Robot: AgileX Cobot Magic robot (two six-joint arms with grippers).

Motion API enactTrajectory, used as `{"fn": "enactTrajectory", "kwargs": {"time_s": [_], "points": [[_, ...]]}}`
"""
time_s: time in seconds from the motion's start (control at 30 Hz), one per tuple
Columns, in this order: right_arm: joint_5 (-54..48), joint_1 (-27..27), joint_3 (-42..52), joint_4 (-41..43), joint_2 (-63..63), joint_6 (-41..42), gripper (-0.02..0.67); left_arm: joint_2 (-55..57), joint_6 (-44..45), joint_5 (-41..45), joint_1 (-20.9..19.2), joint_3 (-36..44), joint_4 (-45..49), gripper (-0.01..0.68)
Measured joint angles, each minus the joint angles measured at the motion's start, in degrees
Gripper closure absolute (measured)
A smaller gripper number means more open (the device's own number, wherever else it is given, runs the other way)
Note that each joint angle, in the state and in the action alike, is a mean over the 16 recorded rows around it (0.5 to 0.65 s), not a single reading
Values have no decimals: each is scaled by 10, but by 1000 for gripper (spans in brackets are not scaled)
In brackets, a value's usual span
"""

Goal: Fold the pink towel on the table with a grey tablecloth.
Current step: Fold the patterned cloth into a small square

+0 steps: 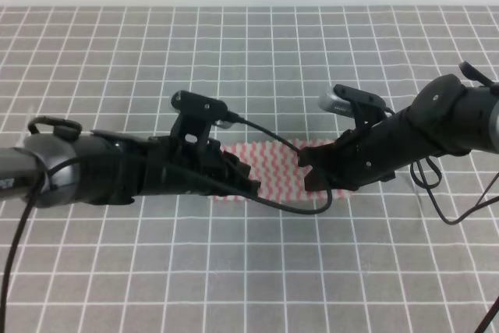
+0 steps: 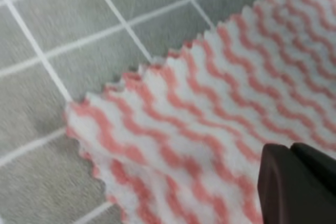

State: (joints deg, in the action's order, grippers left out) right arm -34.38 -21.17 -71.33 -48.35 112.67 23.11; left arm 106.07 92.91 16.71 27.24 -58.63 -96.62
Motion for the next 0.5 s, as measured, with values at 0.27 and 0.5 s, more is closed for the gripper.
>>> {"fn": "enactTrajectory", "kwargs": {"time_s": [0.27,0.5], "points": [[0,0,0,0,-1,0,664,21,-1,-8,-5,-4,-8,673],[-1,0,0,0,-2,0,664,33,-4,-41,-7,-7,8,673]]}}
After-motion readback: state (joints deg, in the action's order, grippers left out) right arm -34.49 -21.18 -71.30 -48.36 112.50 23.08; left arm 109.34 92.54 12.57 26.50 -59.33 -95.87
